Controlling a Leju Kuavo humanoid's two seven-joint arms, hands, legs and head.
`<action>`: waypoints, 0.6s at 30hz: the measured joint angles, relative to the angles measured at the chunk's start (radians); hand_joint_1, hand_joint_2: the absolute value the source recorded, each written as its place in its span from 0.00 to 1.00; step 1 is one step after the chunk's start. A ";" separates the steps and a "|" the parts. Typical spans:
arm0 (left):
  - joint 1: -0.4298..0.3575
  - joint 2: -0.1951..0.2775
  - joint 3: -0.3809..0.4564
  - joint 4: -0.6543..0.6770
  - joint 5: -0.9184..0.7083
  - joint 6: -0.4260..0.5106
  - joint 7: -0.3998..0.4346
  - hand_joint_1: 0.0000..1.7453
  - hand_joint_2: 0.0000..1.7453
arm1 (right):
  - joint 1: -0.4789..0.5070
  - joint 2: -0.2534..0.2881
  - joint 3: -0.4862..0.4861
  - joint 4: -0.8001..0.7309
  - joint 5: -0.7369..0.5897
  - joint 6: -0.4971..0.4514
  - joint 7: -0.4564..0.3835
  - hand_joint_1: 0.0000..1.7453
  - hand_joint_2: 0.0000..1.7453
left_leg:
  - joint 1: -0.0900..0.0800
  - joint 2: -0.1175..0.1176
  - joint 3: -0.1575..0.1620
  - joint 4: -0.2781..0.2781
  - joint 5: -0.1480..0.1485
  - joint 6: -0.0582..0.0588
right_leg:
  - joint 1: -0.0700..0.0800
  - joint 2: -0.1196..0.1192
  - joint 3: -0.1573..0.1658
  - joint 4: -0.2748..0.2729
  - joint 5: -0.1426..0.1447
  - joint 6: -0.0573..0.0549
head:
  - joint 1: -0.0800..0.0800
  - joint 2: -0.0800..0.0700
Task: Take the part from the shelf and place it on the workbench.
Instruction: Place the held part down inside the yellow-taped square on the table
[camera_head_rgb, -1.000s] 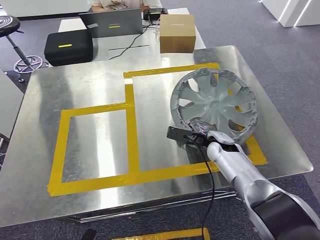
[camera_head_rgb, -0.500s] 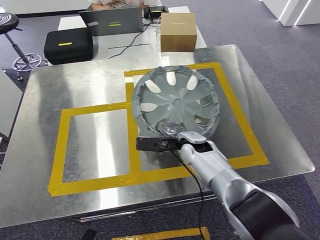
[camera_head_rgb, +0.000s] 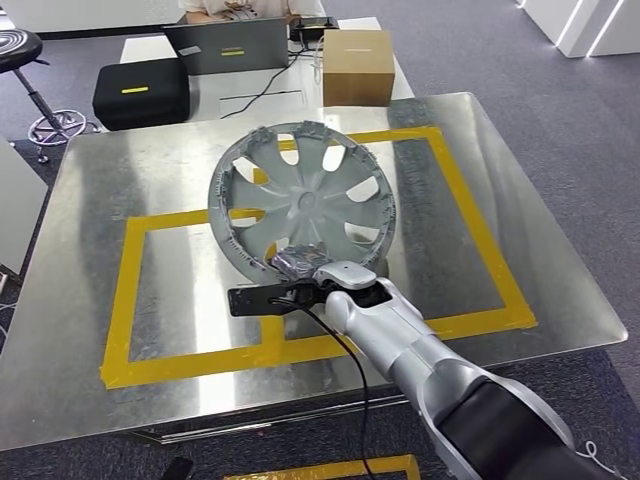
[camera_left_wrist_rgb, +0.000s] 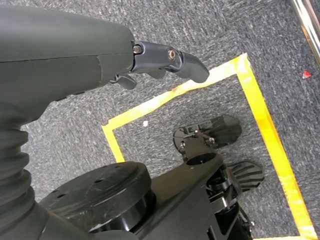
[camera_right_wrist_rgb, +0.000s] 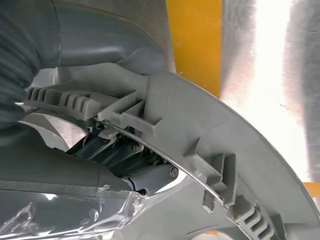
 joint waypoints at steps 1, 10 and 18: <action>0.000 0.000 0.000 0.000 0.000 0.000 0.000 0.00 1.00 | -0.002 0.001 0.002 0.000 0.000 0.000 0.000 0.91 1.00 | 0.000 0.000 0.000 0.000 0.000 0.000 | 0.000 0.000 0.000 0.000 0.000 0.000 | 0.000 0.000; -0.005 0.002 0.000 0.000 0.000 -0.005 -0.006 0.00 1.00 | -0.029 0.005 0.022 0.000 -0.008 0.001 0.010 0.91 1.00 | 0.000 0.000 0.000 0.000 0.003 -0.001 | 0.000 0.000 0.000 0.000 0.003 -0.002 | 0.000 0.000; -0.004 0.004 0.000 0.000 0.015 -0.004 -0.006 0.00 1.00 | -0.032 0.002 0.023 0.000 -0.024 -0.012 0.071 0.91 1.00 | 0.000 0.000 0.001 0.000 0.006 -0.002 | 0.000 0.000 0.000 0.000 0.007 -0.005 | 0.000 0.000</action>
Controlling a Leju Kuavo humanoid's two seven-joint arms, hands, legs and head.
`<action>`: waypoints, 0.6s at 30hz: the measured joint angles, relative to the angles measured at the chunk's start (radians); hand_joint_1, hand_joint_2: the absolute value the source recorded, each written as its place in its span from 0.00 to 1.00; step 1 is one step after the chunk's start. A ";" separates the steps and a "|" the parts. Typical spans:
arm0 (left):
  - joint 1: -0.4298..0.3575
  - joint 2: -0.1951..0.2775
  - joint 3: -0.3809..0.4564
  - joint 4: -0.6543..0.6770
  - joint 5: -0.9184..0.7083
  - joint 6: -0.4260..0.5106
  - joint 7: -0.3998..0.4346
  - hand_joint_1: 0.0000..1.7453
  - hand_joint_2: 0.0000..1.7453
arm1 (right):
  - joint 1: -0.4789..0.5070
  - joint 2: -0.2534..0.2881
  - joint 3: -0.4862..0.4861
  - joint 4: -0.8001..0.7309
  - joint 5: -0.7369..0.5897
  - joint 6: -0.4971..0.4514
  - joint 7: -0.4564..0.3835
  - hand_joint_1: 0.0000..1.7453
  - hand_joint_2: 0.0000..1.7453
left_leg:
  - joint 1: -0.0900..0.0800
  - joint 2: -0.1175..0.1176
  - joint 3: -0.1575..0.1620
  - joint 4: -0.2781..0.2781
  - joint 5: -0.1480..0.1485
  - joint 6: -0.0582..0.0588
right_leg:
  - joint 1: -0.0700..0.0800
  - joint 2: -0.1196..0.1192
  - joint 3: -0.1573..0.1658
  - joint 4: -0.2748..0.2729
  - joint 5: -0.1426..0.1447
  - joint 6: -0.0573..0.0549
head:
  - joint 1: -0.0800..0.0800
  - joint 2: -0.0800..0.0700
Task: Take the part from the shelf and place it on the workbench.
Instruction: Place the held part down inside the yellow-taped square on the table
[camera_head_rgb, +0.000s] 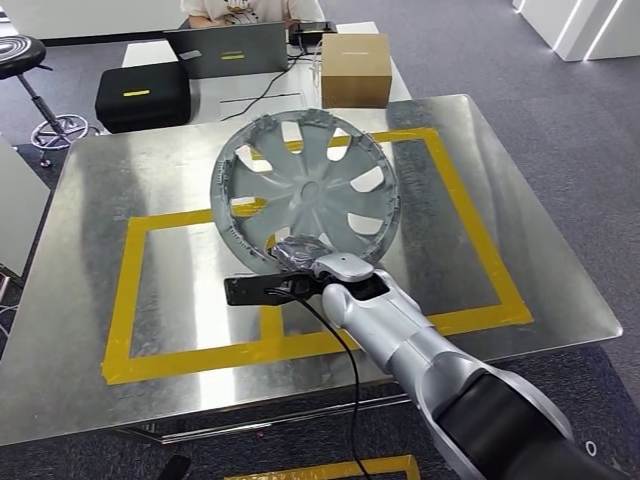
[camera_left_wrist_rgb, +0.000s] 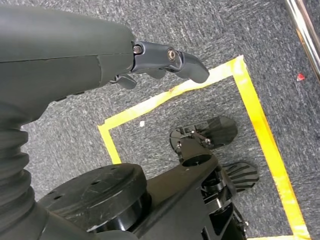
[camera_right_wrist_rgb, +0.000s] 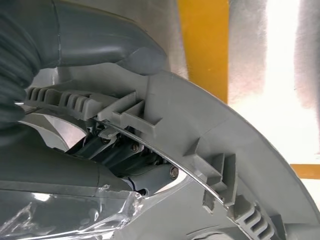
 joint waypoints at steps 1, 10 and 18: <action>0.001 0.000 0.000 0.000 0.001 0.000 0.000 0.00 1.00 | 0.000 -0.003 0.000 0.000 -0.004 -0.004 0.010 0.91 1.00 | 0.000 0.000 0.000 0.000 0.000 0.000 | 0.000 0.000 0.000 0.000 0.001 0.000 | 0.000 0.000; 0.006 0.004 0.000 0.000 0.000 -0.001 -0.002 0.00 1.00 | 0.002 -0.068 -0.003 0.004 -0.036 -0.008 0.049 0.91 1.00 | 0.000 0.000 -0.001 0.000 0.002 0.001 | 0.000 0.000 -0.001 0.000 0.004 0.000 | 0.000 0.000; 0.006 0.005 0.000 0.000 -0.001 -0.001 -0.018 0.00 1.00 | 0.002 -0.089 -0.003 0.004 -0.036 -0.007 0.049 0.91 1.00 | 0.000 0.000 -0.001 0.000 0.003 0.001 | 0.000 0.001 -0.002 0.000 0.004 0.001 | 0.000 0.000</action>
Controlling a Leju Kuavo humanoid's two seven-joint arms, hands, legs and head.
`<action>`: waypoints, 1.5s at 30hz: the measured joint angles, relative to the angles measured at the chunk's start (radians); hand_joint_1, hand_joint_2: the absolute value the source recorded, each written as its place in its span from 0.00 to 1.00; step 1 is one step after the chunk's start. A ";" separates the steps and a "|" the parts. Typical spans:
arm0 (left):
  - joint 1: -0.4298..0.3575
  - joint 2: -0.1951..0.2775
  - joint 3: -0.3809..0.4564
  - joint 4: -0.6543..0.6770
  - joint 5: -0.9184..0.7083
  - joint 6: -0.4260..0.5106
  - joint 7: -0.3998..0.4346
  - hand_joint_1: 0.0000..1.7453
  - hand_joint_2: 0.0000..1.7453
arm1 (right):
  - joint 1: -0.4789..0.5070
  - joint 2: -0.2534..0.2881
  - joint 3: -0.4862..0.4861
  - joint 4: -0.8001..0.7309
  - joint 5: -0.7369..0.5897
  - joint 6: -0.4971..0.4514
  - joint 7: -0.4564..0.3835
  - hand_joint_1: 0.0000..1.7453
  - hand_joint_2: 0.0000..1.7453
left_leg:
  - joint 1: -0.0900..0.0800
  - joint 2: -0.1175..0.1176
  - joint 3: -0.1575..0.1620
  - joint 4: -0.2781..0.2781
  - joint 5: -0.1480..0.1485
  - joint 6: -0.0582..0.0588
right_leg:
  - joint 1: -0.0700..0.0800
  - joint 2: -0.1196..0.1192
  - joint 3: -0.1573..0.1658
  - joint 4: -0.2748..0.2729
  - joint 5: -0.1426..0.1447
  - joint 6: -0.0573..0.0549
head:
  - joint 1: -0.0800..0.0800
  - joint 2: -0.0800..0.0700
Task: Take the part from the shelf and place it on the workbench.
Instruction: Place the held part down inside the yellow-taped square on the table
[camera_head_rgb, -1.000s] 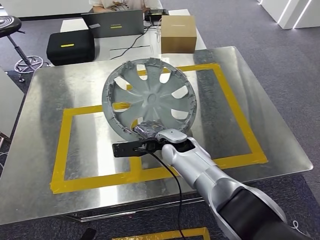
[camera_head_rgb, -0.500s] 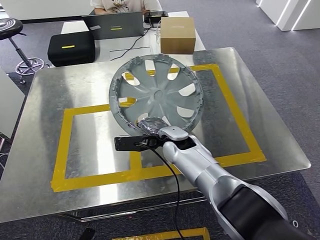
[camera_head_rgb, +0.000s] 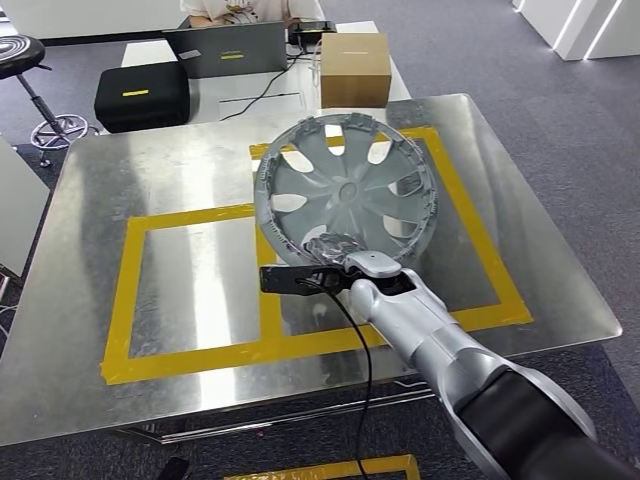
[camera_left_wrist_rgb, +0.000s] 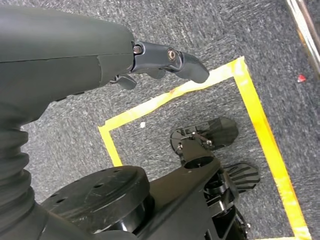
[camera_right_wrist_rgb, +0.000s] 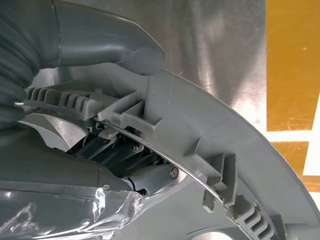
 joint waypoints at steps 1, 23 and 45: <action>0.000 0.000 0.000 0.000 0.000 0.000 -0.009 0.00 1.00 | 0.000 -0.001 0.000 0.000 0.001 0.000 0.000 0.91 1.00 | 0.000 0.000 0.000 0.000 0.000 0.000 | 0.000 0.000 0.000 0.000 0.000 0.000 | 0.000 0.000; 0.004 0.003 -0.003 0.000 -0.010 -0.080 -0.149 0.00 1.00 | 0.010 -0.038 0.000 0.000 0.010 0.004 -0.030 0.00 0.00 | 0.000 0.000 -0.004 0.000 -0.001 0.001 | 0.000 0.000 -0.004 0.000 -0.001 0.001 | 0.000 0.000; 0.003 -0.003 -0.002 0.000 0.005 0.042 -0.170 0.00 1.00 | -0.002 -0.063 0.002 -0.006 0.057 -0.044 -0.037 0.00 0.00 | 0.000 0.000 -0.004 0.000 0.000 0.001 | 0.000 0.000 -0.003 0.000 -0.001 0.001 | 0.000 0.000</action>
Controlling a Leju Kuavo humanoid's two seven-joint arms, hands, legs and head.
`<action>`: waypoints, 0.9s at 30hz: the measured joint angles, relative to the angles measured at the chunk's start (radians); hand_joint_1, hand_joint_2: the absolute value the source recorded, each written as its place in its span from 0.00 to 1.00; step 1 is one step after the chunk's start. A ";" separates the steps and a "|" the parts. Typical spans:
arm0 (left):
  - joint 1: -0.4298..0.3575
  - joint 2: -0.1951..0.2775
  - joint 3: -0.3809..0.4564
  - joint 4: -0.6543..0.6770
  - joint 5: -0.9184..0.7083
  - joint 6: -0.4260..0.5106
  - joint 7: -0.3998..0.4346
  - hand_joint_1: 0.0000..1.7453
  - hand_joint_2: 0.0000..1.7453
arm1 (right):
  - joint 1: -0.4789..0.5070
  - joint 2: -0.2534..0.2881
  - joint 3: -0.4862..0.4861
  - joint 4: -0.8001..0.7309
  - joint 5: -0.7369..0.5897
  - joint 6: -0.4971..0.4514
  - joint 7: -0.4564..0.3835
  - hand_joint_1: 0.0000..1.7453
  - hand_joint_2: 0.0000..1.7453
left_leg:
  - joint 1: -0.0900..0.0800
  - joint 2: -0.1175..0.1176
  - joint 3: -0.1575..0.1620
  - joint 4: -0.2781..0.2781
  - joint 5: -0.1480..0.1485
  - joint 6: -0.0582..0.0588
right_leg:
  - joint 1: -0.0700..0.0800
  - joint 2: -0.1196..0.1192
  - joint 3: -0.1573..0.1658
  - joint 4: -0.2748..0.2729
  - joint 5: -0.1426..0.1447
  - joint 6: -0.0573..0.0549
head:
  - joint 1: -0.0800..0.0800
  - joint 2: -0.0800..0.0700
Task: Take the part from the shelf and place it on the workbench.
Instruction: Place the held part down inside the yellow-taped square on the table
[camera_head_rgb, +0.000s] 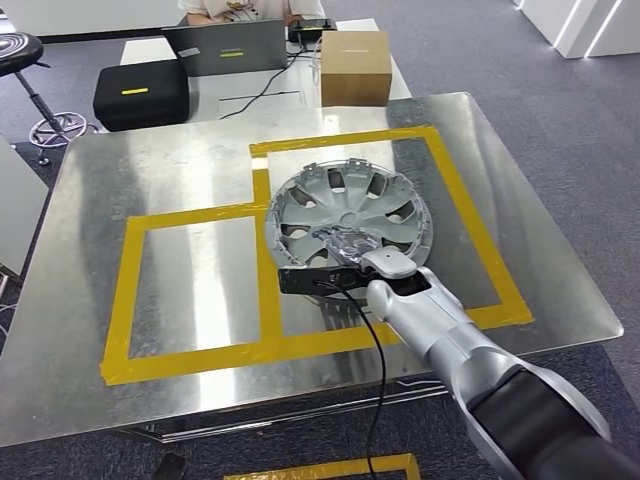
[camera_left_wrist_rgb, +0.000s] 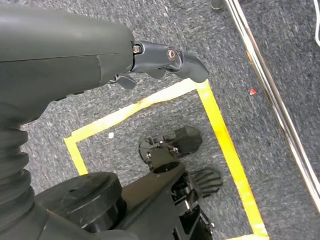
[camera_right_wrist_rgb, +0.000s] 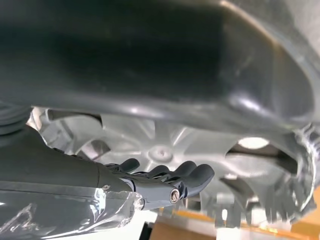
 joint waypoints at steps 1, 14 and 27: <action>0.001 0.000 0.000 0.000 0.003 -0.009 -0.002 0.00 1.00 | -0.012 -0.008 0.000 -0.005 -0.002 -0.012 -0.007 0.00 0.00 | 0.000 0.000 0.000 0.000 0.000 0.000 | 0.000 0.000 0.000 0.000 0.000 0.000 | 0.000 0.000; 0.018 0.000 0.030 0.000 0.042 -0.024 -0.010 0.00 0.00 | -0.192 -0.262 -0.003 -0.229 0.003 -0.076 -0.037 0.00 0.00 | -0.003 0.001 0.001 0.000 0.000 0.004 | -0.003 0.002 0.001 0.000 0.003 0.003 | 0.000 0.000; 0.040 -0.009 0.082 0.000 0.081 0.000 -0.017 0.00 0.00 | -0.302 -0.689 0.011 -0.653 -0.057 0.064 0.047 0.00 0.00 | -0.007 -0.006 -0.003 0.001 0.001 0.011 | -0.006 -0.007 0.001 -0.002 0.002 0.007 | 0.001 0.000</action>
